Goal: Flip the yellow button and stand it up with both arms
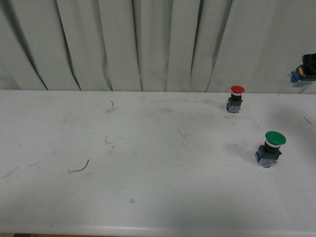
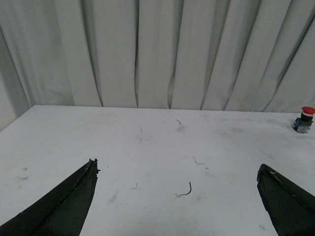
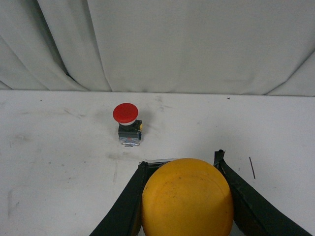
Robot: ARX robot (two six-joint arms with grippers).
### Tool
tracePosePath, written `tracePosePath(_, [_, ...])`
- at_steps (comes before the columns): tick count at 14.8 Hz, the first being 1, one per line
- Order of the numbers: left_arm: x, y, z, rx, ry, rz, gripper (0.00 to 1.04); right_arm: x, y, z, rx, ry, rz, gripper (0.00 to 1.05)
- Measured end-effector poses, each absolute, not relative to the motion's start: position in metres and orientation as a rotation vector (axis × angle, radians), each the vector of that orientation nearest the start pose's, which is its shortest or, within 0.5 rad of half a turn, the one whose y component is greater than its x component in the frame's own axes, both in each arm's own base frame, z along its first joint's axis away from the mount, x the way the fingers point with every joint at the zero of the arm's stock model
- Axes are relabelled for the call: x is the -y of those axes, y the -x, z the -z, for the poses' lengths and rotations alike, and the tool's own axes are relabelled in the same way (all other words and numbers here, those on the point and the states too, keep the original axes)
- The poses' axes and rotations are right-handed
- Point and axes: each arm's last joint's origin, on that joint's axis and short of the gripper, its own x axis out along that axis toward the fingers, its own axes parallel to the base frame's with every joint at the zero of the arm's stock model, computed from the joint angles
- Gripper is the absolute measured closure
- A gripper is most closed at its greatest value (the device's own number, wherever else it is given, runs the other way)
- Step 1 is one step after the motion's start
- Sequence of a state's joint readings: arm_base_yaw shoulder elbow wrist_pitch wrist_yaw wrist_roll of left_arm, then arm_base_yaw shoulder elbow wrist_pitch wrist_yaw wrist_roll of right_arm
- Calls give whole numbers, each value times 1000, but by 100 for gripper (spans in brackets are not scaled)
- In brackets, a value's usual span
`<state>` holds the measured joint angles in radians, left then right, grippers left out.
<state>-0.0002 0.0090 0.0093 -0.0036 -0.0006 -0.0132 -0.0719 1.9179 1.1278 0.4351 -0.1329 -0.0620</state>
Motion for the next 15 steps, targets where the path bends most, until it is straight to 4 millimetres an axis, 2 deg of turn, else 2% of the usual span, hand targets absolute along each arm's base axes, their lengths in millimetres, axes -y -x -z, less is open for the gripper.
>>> tracePosePath(3, [0,-98,-166,-3,13,0,7,18,-448,-173,-489,15,-95,69])
tracePosePath(6, [0,-98,-166,-3,13,0,7,8,-470,-164,-569,17,-101,69])
tracePosePath(9, [0,-98,-166,-4,13,0,7,-6,-477,-144,-684,22,-121,69])
tracePosePath(15, [0,-98,-166,-3,13,0,7,-11,-492,-119,-777,95,-75,69])
